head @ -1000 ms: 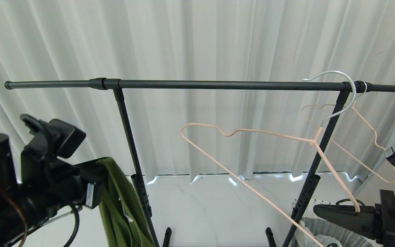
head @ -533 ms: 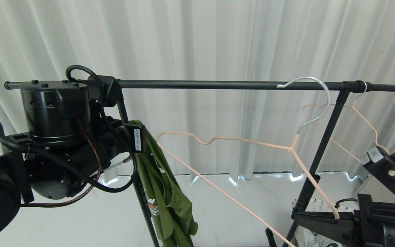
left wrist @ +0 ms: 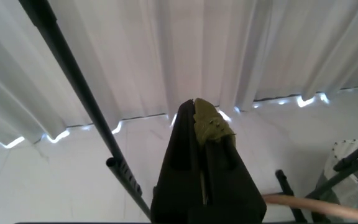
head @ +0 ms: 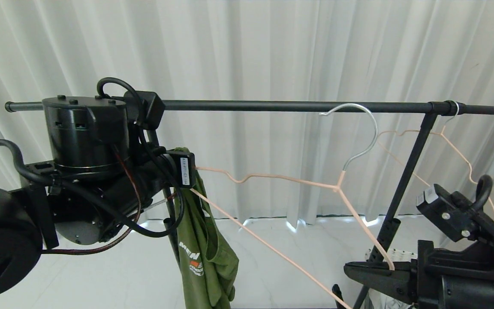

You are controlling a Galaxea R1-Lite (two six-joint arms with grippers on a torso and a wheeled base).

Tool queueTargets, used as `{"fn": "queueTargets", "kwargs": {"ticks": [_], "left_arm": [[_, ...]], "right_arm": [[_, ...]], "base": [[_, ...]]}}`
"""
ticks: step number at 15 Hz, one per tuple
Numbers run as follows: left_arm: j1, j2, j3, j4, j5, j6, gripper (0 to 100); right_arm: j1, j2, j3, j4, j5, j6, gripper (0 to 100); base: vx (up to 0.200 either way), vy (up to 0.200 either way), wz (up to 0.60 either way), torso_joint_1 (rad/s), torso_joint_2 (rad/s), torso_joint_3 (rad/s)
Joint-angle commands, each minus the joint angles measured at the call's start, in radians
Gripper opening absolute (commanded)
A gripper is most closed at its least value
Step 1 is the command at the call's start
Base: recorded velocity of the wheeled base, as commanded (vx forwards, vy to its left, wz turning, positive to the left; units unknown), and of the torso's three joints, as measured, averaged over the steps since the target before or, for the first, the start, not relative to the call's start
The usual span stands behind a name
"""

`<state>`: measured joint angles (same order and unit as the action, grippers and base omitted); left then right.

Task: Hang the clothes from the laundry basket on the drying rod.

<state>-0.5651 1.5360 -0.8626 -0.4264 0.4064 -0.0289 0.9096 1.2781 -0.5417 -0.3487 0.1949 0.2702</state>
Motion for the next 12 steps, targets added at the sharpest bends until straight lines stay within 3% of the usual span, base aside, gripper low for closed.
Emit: {"fn": "queueTargets", "kwargs": {"ticks": [1, 6, 12], "left_arm": [[-0.004, -0.007, 0.002, -0.002, 0.000, -0.005, 0], [-0.018, -0.008, 0.013, -0.002, 0.000, -0.009, 0], [-0.071, -0.008, 0.010, -0.002, 0.003, -0.016, 0]], "right_arm": [[-0.003, 0.041, -0.003, -0.015, 0.000, 0.000, 0], [-0.037, 0.101, -0.009, -0.102, -0.002, 0.040, 0], [-0.034, 0.124, -0.023, -0.107, -0.002, 0.041, 0]], "base": [[0.000, 0.000, 0.00, 0.000, 0.00, 0.000], [0.000, 0.000, 0.00, 0.000, 0.00, 0.000], [0.000, 0.000, 0.00, 0.000, 0.00, 0.000]]}}
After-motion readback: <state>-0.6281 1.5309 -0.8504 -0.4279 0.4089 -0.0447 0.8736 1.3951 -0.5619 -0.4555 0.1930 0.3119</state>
